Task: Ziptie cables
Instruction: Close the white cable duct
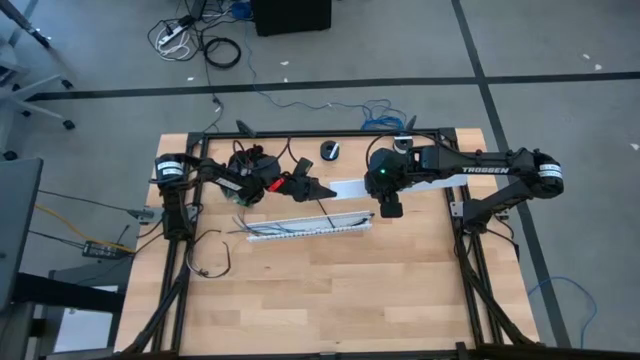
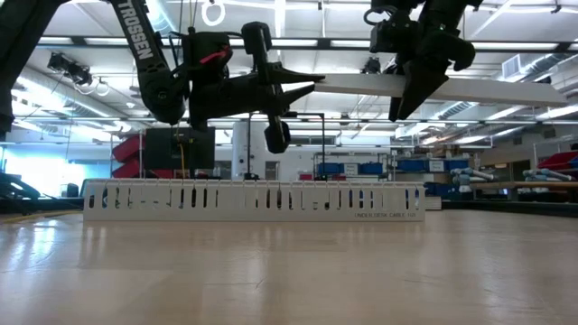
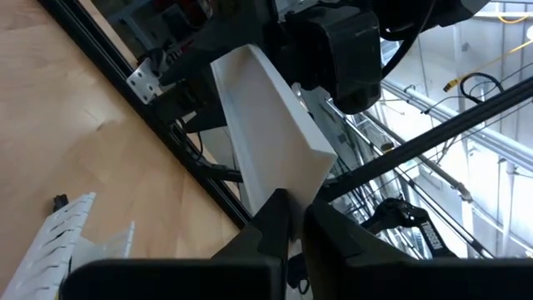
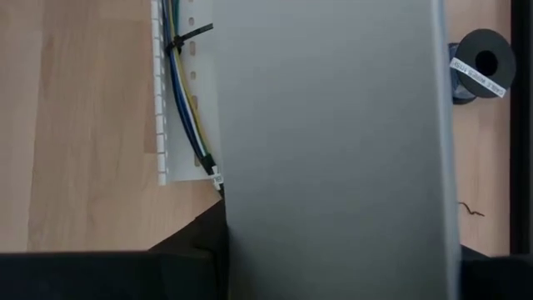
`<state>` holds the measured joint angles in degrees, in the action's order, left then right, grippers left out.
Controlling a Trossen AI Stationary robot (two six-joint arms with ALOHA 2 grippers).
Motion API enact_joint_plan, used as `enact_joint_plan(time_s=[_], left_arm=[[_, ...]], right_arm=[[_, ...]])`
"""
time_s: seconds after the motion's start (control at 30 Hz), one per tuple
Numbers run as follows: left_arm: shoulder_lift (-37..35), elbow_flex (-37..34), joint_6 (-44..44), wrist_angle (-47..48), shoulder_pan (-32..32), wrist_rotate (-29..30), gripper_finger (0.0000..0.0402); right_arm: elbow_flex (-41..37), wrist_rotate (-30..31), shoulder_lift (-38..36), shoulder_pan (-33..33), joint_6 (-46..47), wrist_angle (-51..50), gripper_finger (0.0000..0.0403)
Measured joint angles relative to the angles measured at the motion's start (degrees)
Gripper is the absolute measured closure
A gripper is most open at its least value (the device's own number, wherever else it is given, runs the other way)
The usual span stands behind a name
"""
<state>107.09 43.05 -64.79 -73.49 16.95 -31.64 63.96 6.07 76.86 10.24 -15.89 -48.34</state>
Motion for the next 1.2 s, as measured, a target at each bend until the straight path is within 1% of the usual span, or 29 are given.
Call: enact_joint_plan(time_s=[0.17, 0.27, 0.33, 0.47, 0.63, 0.73, 0.93, 1.2], left_arm=[[0.01, -0.07, -1.55, 0.13, -0.06, 0.89, 0.0387], [0.01, -0.18, -3.08, 0.39, -0.13, 1.91, 0.0393], [0.02, -0.2, -3.24, 1.31, -0.09, 2.13, 0.0398], [0.02, -0.22, -4.66, 3.41, -0.08, 3.67, 0.0401], [0.06, -0.22, -6.6, 3.92, -0.09, 5.65, 0.0401], [0.08, -0.22, -6.57, 3.85, -0.09, 5.88, 0.0401], [0.08, -0.2, -6.15, 3.62, -0.09, 5.9, 0.0401], [0.07, -0.2, -5.91, 3.29, -0.09, 6.03, 0.0401]], right_arm=[[0.0, -0.82, 0.0, 0.02, -0.05, -0.11, 0.0235], [0.0, -1.04, -0.05, -0.06, -0.89, 0.08, 0.0226], [0.0, 0.49, -0.13, -0.29, -3.0, 0.73, 0.0215], [0.0, 5.01, -0.15, -0.66, -11.07, 2.25, 0.0184], [0.0, 4.58, -0.15, -0.68, -12.44, 4.68, 0.0144], [0.0, 3.26, -0.15, -0.68, -11.76, 4.98, 0.0131], [0.0, 1.57, -0.15, -0.68, -11.35, 5.06, 0.0126], [0.0, 1.42, -0.15, -0.68, -11.11, 5.05, 0.0141]])
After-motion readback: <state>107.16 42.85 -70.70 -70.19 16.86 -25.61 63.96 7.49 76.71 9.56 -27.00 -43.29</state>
